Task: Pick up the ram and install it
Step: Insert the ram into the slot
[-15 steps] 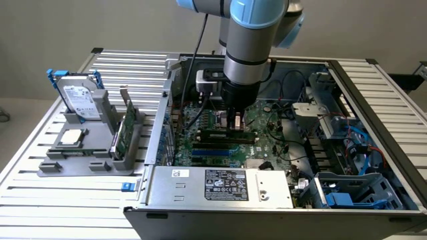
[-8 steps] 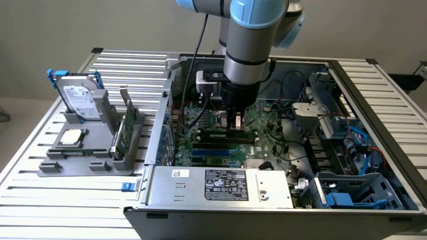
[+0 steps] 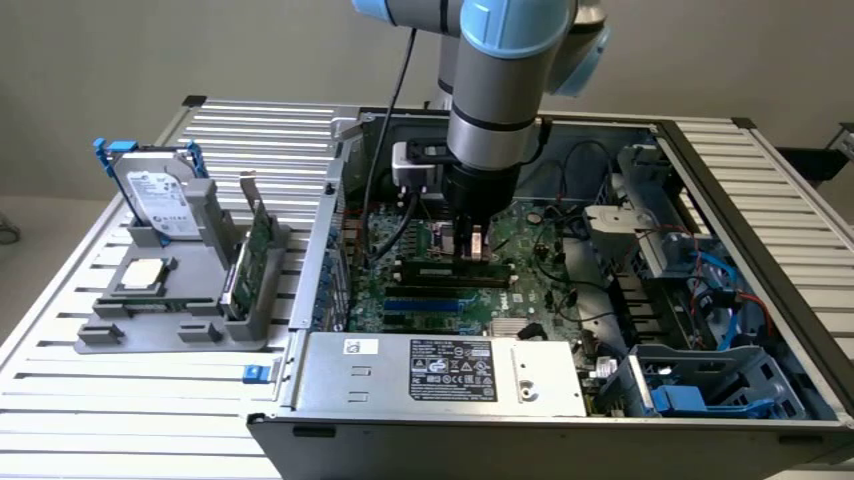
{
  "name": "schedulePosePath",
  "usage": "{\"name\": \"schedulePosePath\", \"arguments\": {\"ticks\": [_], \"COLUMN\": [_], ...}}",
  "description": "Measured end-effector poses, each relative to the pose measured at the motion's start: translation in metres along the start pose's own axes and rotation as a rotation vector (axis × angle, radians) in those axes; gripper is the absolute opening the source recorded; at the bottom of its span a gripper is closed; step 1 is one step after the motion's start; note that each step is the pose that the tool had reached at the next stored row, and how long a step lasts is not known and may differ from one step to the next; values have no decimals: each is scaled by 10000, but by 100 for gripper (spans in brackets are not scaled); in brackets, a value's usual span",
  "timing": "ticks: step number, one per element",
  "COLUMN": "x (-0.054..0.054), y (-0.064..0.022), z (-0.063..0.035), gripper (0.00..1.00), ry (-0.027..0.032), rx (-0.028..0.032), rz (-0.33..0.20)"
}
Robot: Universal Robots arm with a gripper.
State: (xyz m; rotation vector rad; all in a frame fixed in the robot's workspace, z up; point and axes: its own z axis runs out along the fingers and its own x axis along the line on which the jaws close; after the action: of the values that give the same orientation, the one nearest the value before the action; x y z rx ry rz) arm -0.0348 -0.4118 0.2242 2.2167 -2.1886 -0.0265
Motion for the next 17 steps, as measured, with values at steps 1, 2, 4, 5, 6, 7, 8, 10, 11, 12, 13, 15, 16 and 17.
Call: {"name": "schedulePosePath", "arguments": {"ticks": [1, 2, 4, 5, 6, 7, 8, 10, 11, 12, 13, 15, 16, 17], "x": [1, 1, 1, 1, 1, 1, 1, 1, 1, 1, 1, 1, 1, 2], "y": [0, 0, 0, -1, 0, 0, 2, 8, 11, 14, 18, 24, 26, 28], "z": [1, 2, 5, 6, 6, 7, 7, 2, -11, -29, -48, -90, -113, -138], "gripper": [15, 15, 15, 15, 15, 15, 15, 22, 28, 28, 34, 40, 40, 40], "ry": [0, 1, 1, 1, 2, 1, -1, 0, -1, -1, -1, -1, -1, -2], "rx": [0, 0, 0, 0, -1, 0, -3, -18, -29, -47, -63, -93, -103, -113], "rz": [0, 0, 0, -1, -2, -3, -2, -1, -1, -2, -2, -1, -2, -2]}}
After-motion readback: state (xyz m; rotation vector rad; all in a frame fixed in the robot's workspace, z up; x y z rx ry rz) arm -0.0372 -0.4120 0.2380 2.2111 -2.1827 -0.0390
